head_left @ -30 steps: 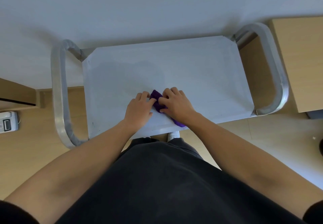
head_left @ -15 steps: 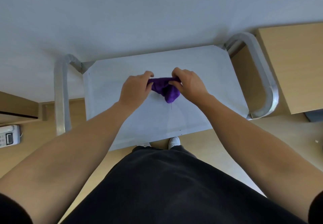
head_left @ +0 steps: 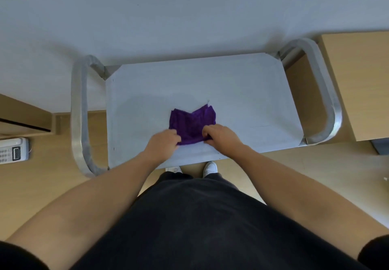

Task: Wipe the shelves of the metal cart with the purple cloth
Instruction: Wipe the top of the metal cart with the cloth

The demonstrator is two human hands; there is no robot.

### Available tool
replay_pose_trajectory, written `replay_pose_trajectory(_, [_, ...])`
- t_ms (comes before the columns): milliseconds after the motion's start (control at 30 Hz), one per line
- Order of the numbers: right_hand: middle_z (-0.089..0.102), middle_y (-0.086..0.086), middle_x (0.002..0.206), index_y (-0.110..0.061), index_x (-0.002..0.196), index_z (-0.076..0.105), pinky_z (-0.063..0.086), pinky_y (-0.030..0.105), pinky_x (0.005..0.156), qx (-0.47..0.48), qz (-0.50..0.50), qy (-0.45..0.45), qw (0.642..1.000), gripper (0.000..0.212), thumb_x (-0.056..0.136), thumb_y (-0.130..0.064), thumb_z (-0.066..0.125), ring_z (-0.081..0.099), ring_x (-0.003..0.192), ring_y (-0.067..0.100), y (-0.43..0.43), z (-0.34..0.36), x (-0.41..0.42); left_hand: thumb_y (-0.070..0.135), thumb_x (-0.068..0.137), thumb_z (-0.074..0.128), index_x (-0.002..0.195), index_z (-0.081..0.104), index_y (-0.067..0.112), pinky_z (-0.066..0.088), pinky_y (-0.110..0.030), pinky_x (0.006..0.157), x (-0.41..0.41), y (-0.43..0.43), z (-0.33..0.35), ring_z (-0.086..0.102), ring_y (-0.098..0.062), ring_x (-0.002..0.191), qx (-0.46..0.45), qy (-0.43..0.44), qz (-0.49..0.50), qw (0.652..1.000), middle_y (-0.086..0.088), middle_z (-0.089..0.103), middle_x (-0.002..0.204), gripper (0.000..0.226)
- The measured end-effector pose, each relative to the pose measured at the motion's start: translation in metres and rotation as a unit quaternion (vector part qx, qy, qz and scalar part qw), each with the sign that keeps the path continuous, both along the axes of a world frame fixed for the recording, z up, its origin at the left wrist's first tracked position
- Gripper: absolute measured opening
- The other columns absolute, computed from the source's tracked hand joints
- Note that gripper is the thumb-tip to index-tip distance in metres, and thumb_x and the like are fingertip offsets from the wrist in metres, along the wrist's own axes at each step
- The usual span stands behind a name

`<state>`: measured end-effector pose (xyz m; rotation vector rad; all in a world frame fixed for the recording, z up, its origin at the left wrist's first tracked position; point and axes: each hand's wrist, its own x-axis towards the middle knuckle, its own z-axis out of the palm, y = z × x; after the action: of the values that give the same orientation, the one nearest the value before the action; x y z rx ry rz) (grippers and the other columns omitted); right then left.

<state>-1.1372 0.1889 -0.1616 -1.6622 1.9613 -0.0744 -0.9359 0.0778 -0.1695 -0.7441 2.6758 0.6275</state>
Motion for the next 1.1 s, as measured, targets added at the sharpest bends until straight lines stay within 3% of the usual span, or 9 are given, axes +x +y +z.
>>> replay_pose_trajectory(200, [0.066, 0.002, 0.110, -0.014, 0.109, 0.069, 0.049, 0.039, 0.084, -0.043, 0.025, 0.024, 0.998, 0.020, 0.094, -0.021, 0.059, 0.057, 0.100, 0.023, 0.011, -0.010, -0.006, 0.016, 0.092, 0.053, 0.106, 0.065, 0.007, 0.050, -0.032, 0.067, 0.012, 0.009, -0.005, 0.058, -0.021, 0.089, -0.016, 0.058, 0.018, 0.998, -0.005, 0.059, 0.101, 0.020])
replay_pose_trajectory(333, [0.068, 0.008, 0.104, -0.013, 0.115, 0.064, 0.048, 0.042, 0.082, -0.087, -0.052, 0.032, 0.994, 0.022, 0.100, -0.018, 0.049, 0.060, 0.095, 0.029, -0.015, 0.003, -0.014, 0.015, 0.094, 0.045, 0.104, 0.055, 0.008, 0.049, -0.038, 0.058, -0.012, -0.010, 0.011, 0.061, -0.028, 0.071, -0.053, 0.070, 0.096, 0.992, -0.007, 0.060, 0.086, 0.016])
replay_pose_trajectory(467, [0.058, 0.013, 0.121, -0.010, 0.127, 0.056, 0.045, 0.042, 0.089, -0.177, -0.149, 0.080, 0.970, 0.035, 0.093, -0.006, 0.056, 0.052, 0.110, 0.033, -0.035, 0.001, -0.017, 0.009, 0.088, 0.056, 0.121, 0.052, 0.008, 0.053, -0.043, 0.065, -0.029, -0.030, 0.010, 0.058, -0.031, 0.091, -0.134, 0.096, 0.170, 0.972, -0.012, 0.058, 0.111, 0.033])
replay_pose_trajectory(600, [0.062, 0.014, 0.107, -0.007, 0.111, 0.066, 0.054, 0.046, 0.075, -0.205, -0.102, 0.087, 0.969, 0.037, 0.077, 0.009, 0.065, 0.058, 0.094, 0.035, -0.034, -0.011, -0.013, 0.002, 0.077, 0.064, 0.114, 0.057, 0.005, 0.053, -0.041, 0.065, -0.031, -0.028, 0.003, 0.058, -0.033, 0.093, -0.184, 0.123, 0.140, 0.965, -0.016, 0.056, 0.111, 0.038])
replay_pose_trajectory(667, [0.062, 0.015, 0.120, -0.007, 0.122, 0.065, 0.053, 0.050, 0.084, -0.159, -0.045, 0.043, 0.985, 0.041, 0.081, 0.000, 0.067, 0.058, 0.108, 0.036, -0.028, -0.017, -0.010, 0.007, 0.082, 0.063, 0.119, 0.060, 0.004, 0.053, -0.045, 0.078, -0.030, -0.019, -0.007, 0.059, -0.037, 0.107, -0.124, 0.115, 0.072, 0.983, -0.016, 0.056, 0.123, 0.037])
replay_pose_trajectory(733, [0.049, 0.010, 0.144, -0.012, 0.140, 0.051, 0.043, 0.044, 0.104, -0.064, -0.004, 0.031, 0.997, 0.053, 0.090, -0.020, 0.066, 0.044, 0.133, 0.029, -0.022, -0.021, -0.006, 0.019, 0.095, 0.052, 0.142, 0.043, 0.007, 0.039, -0.043, 0.106, -0.029, -0.007, -0.015, 0.035, -0.033, 0.139, -0.047, 0.025, 0.024, 0.998, -0.012, 0.033, 0.154, 0.049])
replay_pose_trajectory(800, [0.040, 0.003, 0.151, -0.018, 0.146, 0.042, 0.033, 0.038, 0.110, -0.035, 0.001, 0.068, 0.997, 0.059, 0.093, -0.033, 0.063, 0.035, 0.140, 0.023, -0.023, -0.024, -0.003, 0.027, 0.101, 0.042, 0.152, 0.023, 0.011, 0.022, -0.037, 0.119, -0.032, -0.001, -0.022, 0.012, -0.026, 0.149, -0.049, -0.038, 0.011, 0.998, -0.007, 0.010, 0.162, 0.056])
replay_pose_trajectory(1000, [0.055, 0.006, 0.135, -0.017, 0.130, 0.057, 0.040, 0.040, 0.104, -0.103, -0.014, 0.091, 0.990, 0.056, 0.079, -0.027, 0.078, 0.049, 0.126, 0.028, -0.041, -0.026, 0.010, 0.020, 0.097, 0.052, 0.146, 0.038, 0.008, 0.028, -0.035, 0.115, -0.029, -0.001, -0.026, 0.023, -0.025, 0.147, -0.065, 0.026, 0.050, 0.996, -0.008, 0.024, 0.159, 0.052])
replay_pose_trajectory(1100, [0.052, 0.004, 0.139, -0.021, 0.134, 0.054, 0.042, 0.041, 0.101, -0.078, -0.001, 0.084, 0.993, 0.060, 0.080, -0.031, 0.078, 0.046, 0.127, 0.028, -0.043, -0.030, 0.013, 0.020, 0.096, 0.052, 0.148, 0.032, 0.009, 0.024, -0.037, 0.118, -0.023, 0.002, -0.029, 0.020, -0.025, 0.148, -0.051, 0.027, 0.032, 0.998, -0.007, 0.020, 0.160, 0.057])
